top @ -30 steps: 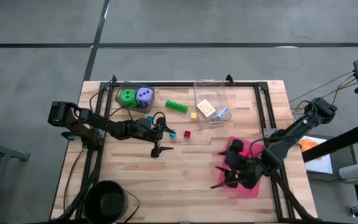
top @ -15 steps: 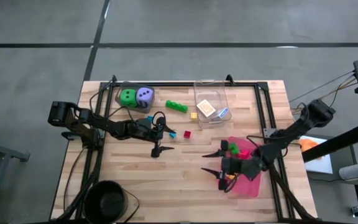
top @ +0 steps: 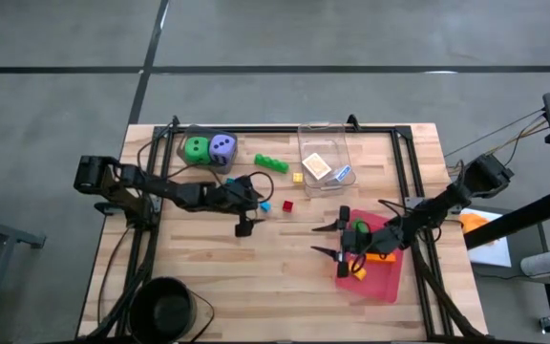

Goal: Pick & Place Toys
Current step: Put the right blue game piece into the pink bin

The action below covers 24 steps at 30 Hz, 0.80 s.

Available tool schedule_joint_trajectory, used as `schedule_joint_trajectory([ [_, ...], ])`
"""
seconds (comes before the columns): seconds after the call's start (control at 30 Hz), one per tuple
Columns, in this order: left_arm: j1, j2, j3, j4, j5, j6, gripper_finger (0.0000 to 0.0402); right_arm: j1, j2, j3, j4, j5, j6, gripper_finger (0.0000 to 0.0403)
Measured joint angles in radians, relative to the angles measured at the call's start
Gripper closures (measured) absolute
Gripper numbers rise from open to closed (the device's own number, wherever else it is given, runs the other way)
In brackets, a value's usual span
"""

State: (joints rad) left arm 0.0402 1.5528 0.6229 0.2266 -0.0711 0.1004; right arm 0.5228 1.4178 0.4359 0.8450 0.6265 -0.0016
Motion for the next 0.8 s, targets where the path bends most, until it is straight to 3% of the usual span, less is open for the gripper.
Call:
schedule_joint_trajectory([
  [0.2,0.007,0.000,0.082,-0.151,-0.068,0.083,0.0033,-0.001,0.000,0.001,-0.001,-0.026,-0.018,0.0187],
  [0.4,0.015,0.000,0.093,-0.191,-0.039,0.223,0.0033,-0.001,0.000,0.001,-0.008,-0.068,-0.018,0.0187],
  [0.63,0.040,0.013,0.093,-0.205,-0.004,0.239,0.0033,-0.001,0.000,0.001,-0.008,-0.075,-0.018,0.0187],
  [0.8,0.046,0.108,0.137,-0.202,-0.004,0.252,0.0033,-0.001,0.000,0.001,-0.007,-0.075,-0.018,0.0187],
])
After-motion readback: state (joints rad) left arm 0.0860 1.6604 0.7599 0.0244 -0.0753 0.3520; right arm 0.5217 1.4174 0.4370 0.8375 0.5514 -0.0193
